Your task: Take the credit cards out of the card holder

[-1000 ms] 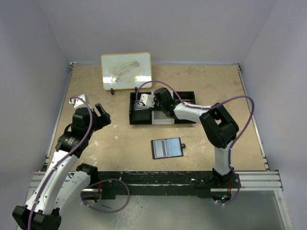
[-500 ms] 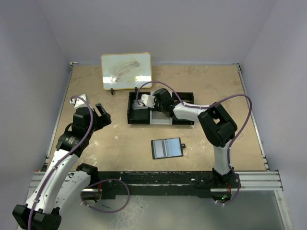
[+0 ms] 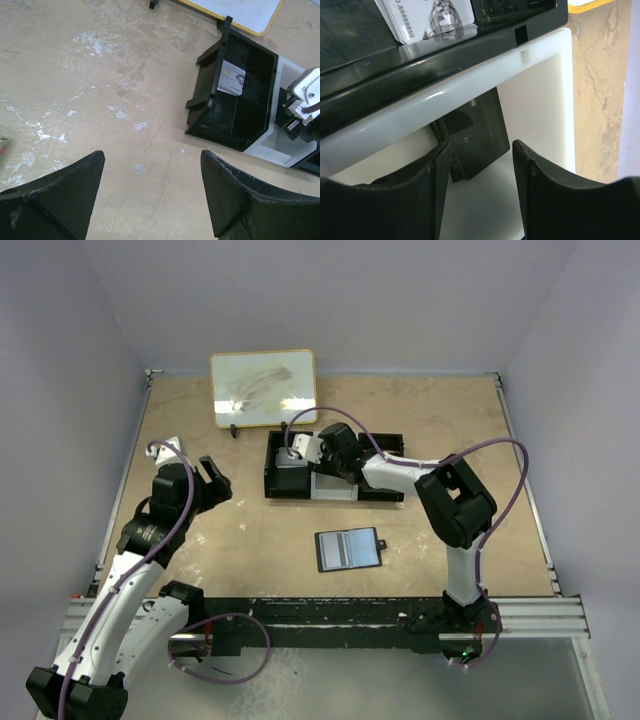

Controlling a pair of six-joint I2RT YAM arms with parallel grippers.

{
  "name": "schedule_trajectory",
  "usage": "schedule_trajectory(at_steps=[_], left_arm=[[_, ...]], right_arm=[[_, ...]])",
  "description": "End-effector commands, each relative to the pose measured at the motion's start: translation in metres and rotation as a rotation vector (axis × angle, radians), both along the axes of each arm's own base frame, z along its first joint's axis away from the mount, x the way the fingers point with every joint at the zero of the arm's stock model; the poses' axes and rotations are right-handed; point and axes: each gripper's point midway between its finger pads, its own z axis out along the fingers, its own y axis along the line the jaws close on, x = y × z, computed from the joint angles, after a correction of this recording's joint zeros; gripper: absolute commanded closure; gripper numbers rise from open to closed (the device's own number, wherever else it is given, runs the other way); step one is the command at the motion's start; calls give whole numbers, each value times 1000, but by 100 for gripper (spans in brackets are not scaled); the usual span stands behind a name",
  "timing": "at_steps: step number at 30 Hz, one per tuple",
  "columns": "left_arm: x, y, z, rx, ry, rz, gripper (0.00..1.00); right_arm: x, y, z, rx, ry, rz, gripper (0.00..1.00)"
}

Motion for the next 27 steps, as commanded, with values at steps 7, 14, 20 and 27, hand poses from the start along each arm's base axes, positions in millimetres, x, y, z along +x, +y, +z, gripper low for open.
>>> schedule_trajectory(at_steps=[7, 14, 20, 27], left_arm=[[5, -1, 7, 7, -31, -14, 25], [5, -1, 9, 7, -38, -17, 25], [4, -1, 11, 6, -47, -19, 25], [5, 0, 11, 9, -48, -16, 25]], right_arm=[[-2, 22, 63, 219, -52, 3, 43], [-18, 16, 149, 536, -157, -99, 42], [-77, -24, 193, 1030, -35, -414, 4], [-155, -29, 132, 1186, 388, -508, 0]])
